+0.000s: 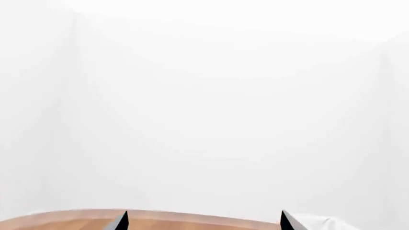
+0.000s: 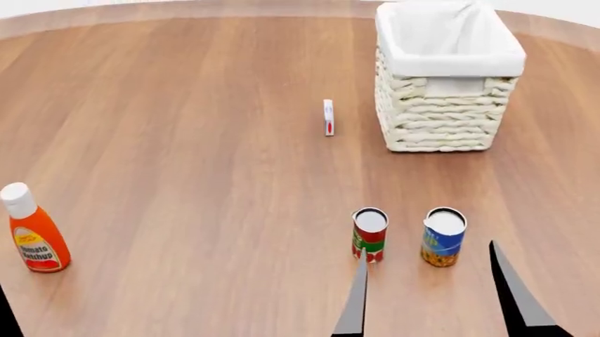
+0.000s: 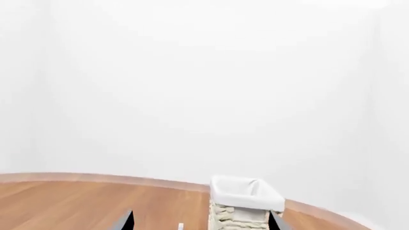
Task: Pick up the tomato sauce, and put it in the basket.
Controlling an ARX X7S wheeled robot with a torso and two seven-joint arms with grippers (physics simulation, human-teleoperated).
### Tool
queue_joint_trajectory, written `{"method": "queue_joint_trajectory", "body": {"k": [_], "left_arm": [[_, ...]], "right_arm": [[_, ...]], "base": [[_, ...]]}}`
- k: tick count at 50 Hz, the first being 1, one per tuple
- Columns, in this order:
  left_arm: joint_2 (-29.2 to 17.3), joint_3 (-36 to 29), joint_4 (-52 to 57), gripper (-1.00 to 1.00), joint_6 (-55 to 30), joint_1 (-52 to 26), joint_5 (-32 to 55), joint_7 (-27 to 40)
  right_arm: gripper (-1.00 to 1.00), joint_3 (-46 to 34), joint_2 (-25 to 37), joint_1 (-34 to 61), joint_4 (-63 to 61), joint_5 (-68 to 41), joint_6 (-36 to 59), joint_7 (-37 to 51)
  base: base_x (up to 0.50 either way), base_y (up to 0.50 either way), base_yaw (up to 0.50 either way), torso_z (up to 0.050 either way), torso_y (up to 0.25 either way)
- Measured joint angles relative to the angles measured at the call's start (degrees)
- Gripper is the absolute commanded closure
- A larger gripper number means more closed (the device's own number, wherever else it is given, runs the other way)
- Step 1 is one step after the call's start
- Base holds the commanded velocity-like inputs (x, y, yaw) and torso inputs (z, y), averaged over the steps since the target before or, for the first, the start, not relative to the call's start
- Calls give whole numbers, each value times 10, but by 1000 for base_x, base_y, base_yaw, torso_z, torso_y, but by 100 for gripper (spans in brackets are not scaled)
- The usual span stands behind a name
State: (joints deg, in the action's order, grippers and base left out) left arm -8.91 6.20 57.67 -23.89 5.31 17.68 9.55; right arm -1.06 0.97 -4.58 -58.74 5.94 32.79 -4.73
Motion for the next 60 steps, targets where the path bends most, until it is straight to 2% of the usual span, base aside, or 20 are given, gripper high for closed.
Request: {"method": "queue_joint_trajectory", "body": {"k": [39,60], "left_arm": [[-42,1,-5,-100,14,3,61,38],[-56,-6,-9,-100,28,7,66,49]], "right_arm": [[-100,-15,36,-12,1,-19,1,24],[-100,-16,52,-21,10,-36,-8,44]], "base": [[500,0,0,0,0],[500,0,0,0,0]]}}
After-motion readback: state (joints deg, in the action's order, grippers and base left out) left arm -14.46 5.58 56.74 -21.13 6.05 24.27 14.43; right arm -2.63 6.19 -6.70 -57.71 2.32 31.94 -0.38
